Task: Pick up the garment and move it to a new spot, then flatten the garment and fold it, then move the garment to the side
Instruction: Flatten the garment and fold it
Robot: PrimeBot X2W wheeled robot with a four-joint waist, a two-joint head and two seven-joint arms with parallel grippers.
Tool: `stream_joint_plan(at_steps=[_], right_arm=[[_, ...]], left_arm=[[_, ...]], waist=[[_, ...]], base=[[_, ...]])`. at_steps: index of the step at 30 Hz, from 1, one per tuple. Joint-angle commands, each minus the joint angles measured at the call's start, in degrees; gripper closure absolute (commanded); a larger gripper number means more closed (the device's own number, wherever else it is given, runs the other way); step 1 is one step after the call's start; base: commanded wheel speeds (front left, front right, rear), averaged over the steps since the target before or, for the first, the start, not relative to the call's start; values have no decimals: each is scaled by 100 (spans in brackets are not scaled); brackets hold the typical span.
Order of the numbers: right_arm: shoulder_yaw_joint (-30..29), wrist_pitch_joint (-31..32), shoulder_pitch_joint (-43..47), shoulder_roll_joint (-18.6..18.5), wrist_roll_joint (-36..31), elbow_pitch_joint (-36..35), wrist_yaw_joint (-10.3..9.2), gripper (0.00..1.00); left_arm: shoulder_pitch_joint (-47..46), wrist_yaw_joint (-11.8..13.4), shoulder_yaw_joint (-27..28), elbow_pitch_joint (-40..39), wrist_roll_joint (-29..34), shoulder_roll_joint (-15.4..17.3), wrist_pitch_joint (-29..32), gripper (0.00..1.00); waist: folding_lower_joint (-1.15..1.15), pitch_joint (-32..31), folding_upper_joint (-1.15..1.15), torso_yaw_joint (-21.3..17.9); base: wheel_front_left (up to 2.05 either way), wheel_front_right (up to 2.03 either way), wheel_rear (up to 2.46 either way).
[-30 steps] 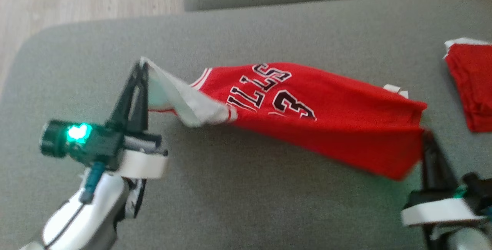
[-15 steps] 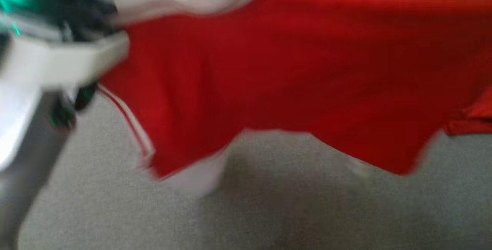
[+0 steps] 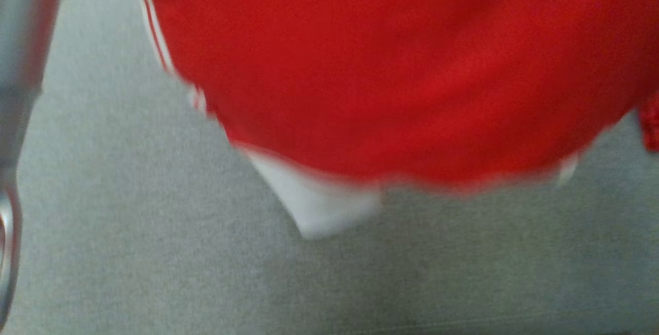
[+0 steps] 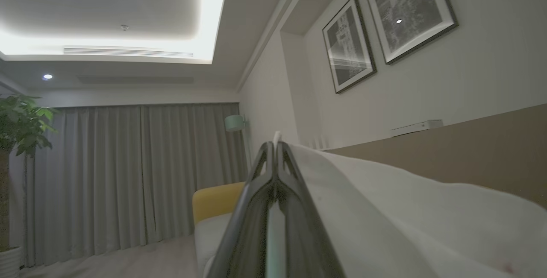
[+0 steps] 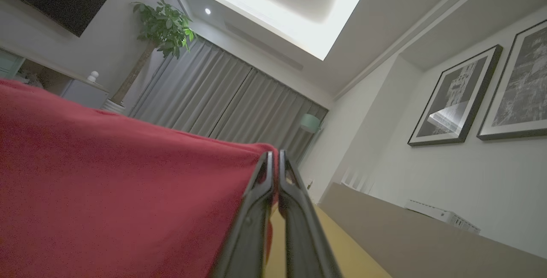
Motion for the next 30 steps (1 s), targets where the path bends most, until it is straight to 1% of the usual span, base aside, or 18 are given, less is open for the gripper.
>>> stream_joint_plan(at_steps=[1,3,4,5,6,9,10,12,16,20,25,30], right_arm=[[84,-22,-467,-2,24,193,-4,100],[69,-27,-902,45,-27,296,-4,100],[-47,-29,-1226,61,-107,204,-4,100],[-98,-29,-1350,46,-137,136,-4,100],[-98,-29,-1350,46,-137,136,-4,100],[-110,-30,-1469,-61,-232,-95,-4,100],[-69,-30,-1444,-106,-224,-163,-4,100],[98,-30,-1318,-232,-198,-275,-4,100],[380,-31,-852,-507,-102,-364,-4,100],[395,-31,-139,-669,92,-266,-4,100],[158,-31,1208,-727,382,-279,-4,100],[-149,-31,2884,-606,482,-658,-4,100]], left_arm=[[-740,-90,185,305,87,41,-167,100],[-1180,-148,234,696,156,-122,-353,100],[-1540,-207,293,927,228,-261,-476,100],[-1668,-252,325,995,255,-310,-512,100],[-1668,-252,325,995,255,-310,-512,100],[-1804,-424,395,1006,338,-360,-560,100],[-1772,-473,420,937,379,-340,-565,100],[-1576,-543,386,729,585,-187,-568,100],[-700,-634,292,230,789,148,-570,100],[439,-626,298,-334,853,504,-571,100],[2133,-625,98,-975,826,928,-571,100],[3864,-439,26,-1563,397,1334,-456,100]], waist=[[-2,730,0,218],[-2,932,0,285],[-2,1088,0,348],[-2,1156,0,373],[-2,1156,0,373],[-2,1315,0,449],[-2,1364,0,474],[-2,1462,0,507],[-2,1569,0,597],[-2,1570,0,680],[-2,1368,0,738],[-2,1036,0,684]], base=[[0,0,0],[0,0,0],[0,0,0],[0,0,0],[0,0,0],[0,0,0],[0,0,0],[0,0,0],[0,0,0],[0,0,0],[0,0,0],[0,0,0]])
